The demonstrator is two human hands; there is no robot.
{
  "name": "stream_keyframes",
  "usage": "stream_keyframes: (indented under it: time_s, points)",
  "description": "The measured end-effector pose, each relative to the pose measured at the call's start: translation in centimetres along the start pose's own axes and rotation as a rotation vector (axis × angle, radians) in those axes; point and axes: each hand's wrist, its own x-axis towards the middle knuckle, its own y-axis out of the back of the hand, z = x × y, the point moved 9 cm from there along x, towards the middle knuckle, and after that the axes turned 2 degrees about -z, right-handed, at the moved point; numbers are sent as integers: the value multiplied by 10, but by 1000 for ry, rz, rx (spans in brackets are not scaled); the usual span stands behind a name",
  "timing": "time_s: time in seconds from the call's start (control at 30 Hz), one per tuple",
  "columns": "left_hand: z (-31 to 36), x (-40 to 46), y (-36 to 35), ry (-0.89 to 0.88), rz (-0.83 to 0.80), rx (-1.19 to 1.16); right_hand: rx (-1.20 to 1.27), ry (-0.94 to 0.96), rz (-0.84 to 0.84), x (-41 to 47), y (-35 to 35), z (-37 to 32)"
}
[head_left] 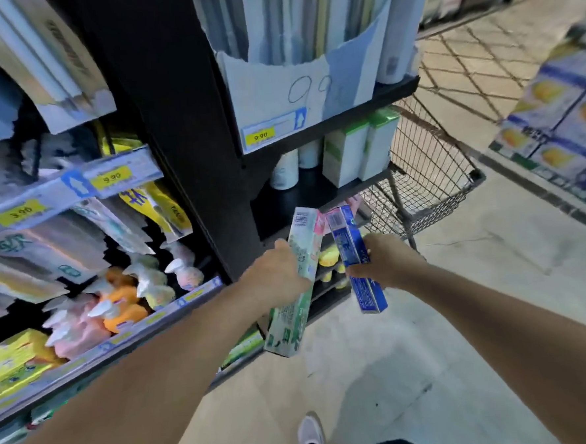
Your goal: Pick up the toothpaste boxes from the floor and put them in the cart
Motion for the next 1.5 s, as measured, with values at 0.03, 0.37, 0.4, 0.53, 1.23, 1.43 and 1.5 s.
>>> stream_keyframes:
  time_s: [0.03,0.37,0.4,0.53,1.23,1.43,1.5]
  points:
    - [11,10,-1,-27,-10,16,-9,-26,13,3,6,9]
    - [151,83,-20,-263,-127,111,113,-251,151,27,81,127]
    - [167,92,-24,-275,-143,105,122,-273,161,31,89,142]
    - [232,129,-41,-297,-194,110,168,-324,168,47,118,207]
    - [447,323,-48,-217,-259,0,146,-336,121,184,272,384]
    - [428,394,-18,-125,-161,-151,96,-358,83,259,301,385]
    - [414,413,-7,-62,-92,-206,100,-338,65,288,304,380]
